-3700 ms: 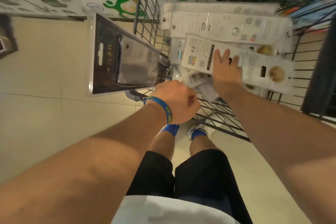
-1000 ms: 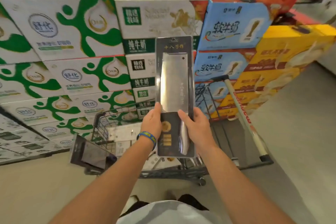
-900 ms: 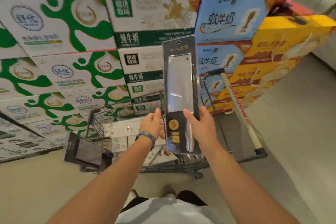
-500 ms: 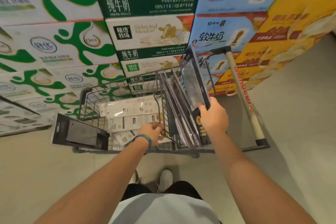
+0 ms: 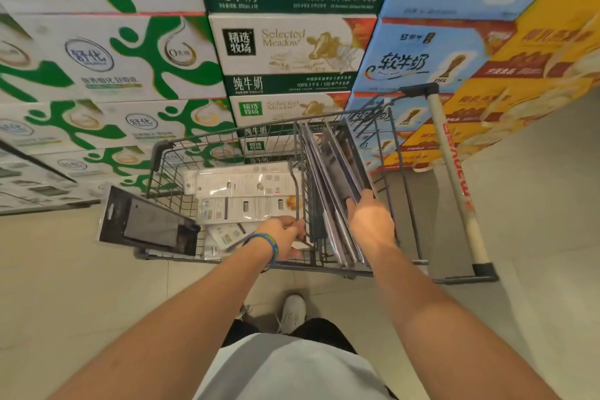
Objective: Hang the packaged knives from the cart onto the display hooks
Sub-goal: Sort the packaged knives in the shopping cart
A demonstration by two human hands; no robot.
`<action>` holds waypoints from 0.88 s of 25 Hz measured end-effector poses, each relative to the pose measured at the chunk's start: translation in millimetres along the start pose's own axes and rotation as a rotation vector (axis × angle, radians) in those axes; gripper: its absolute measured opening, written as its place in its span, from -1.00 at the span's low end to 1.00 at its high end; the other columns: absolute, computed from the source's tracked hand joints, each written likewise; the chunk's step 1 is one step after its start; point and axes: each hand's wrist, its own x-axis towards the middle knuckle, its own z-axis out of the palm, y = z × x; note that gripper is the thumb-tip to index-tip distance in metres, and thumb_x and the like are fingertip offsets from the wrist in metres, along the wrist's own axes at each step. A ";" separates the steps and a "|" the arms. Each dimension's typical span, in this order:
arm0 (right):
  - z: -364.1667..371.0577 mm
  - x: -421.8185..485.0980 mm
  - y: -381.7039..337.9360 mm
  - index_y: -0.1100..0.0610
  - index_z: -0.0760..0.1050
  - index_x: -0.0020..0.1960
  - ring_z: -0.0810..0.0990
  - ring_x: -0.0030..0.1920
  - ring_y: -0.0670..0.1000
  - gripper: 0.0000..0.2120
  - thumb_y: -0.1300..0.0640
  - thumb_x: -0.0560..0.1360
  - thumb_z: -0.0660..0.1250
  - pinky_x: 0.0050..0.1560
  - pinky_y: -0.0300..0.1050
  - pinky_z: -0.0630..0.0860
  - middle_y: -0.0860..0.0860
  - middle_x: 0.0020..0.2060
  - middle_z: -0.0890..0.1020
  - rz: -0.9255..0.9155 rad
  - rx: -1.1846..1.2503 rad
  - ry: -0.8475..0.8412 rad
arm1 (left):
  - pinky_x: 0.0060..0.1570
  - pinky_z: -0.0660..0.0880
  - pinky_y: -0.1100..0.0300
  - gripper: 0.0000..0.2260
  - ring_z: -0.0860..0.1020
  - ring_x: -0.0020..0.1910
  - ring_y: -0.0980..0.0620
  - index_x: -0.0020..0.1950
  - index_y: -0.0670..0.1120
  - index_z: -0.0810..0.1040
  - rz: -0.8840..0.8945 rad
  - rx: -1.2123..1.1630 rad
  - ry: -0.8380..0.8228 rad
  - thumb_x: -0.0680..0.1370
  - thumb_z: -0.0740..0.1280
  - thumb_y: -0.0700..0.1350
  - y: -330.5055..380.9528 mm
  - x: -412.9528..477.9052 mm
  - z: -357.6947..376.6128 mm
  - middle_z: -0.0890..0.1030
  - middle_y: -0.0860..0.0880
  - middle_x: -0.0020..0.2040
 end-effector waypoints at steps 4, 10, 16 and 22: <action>-18.3 9.4 -32.6 0.14 0.50 0.32 0.56 0.20 0.19 -0.65 -0.05 0.69 0.17 0.12 0.06 0.50 0.15 0.18 0.61 -0.078 0.064 0.256 | -0.50 0.46 0.39 -0.75 0.66 -0.39 0.17 -0.17 0.00 0.59 0.044 -0.113 -0.049 0.63 0.27 0.08 0.0 -1.1 -1.7 0.65 0.10 -0.12; 23.2 -46.5 -131.8 0.00 0.42 -0.23 0.41 -0.40 -0.16 -0.70 -0.01 0.66 0.18 -0.35 -0.35 0.27 -0.15 -0.42 0.43 -0.564 0.386 0.184 | -0.01 0.60 0.05 -0.64 0.68 -0.10 -0.09 -0.10 -0.01 0.65 0.028 0.074 0.181 0.61 0.20 0.20 -69.1 9.3 -47.3 0.72 -0.02 -0.12; 169.3 -42.7 -145.6 0.08 0.58 0.20 0.62 0.06 0.13 -0.66 -0.09 0.69 0.13 -0.02 -0.02 0.50 0.07 0.06 0.67 -0.290 0.074 -0.500 | -0.12 0.47 0.11 -0.65 0.57 -0.03 -0.16 0.02 -0.04 0.61 0.007 0.829 0.158 0.60 0.13 0.14 -167.4 58.9 -145.9 0.66 -0.14 -0.03; 285.0 41.0 -142.8 0.16 0.22 0.58 0.37 0.47 0.21 -0.43 0.04 0.63 0.29 0.35 0.06 0.41 0.18 0.52 0.35 -0.143 -0.219 -0.593 | -0.42 0.20 0.22 -0.54 0.44 -0.38 0.04 -0.33 0.03 0.51 0.089 0.937 0.067 0.47 0.02 0.30 -196.2 91.1 -169.2 0.47 0.11 -0.41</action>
